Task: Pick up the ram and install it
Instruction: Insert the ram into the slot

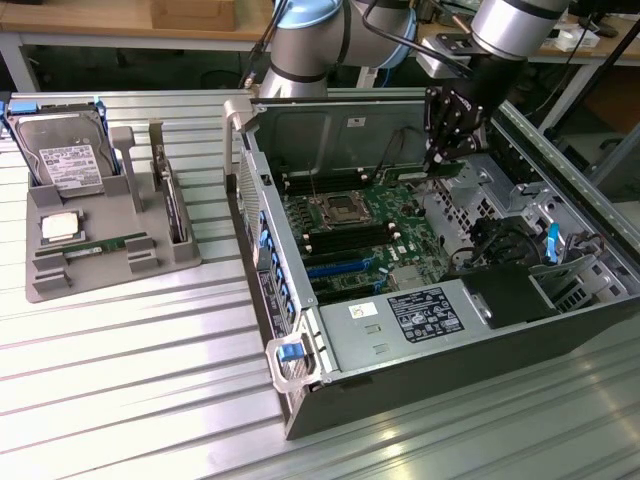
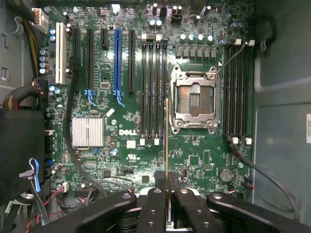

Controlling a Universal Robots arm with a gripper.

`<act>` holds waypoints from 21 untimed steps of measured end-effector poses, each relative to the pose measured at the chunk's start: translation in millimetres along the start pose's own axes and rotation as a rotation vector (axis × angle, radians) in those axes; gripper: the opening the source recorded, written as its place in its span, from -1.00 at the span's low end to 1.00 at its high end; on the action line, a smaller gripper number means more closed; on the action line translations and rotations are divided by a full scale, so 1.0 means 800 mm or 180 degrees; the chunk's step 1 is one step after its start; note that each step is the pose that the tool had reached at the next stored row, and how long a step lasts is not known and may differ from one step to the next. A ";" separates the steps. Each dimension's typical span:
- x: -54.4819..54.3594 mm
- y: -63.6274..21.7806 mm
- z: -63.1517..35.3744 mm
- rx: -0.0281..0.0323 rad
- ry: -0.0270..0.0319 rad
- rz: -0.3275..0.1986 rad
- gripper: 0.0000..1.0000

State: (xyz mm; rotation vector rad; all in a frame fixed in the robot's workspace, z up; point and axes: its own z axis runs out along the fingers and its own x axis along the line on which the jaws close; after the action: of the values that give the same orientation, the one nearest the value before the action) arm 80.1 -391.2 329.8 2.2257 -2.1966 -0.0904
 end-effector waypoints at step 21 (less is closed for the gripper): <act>0.000 0.010 0.013 0.0000 0.0000 0.0000 -0.74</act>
State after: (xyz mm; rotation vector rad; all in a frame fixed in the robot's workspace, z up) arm 71.5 -391.3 319.9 2.2257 -2.1966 -0.0904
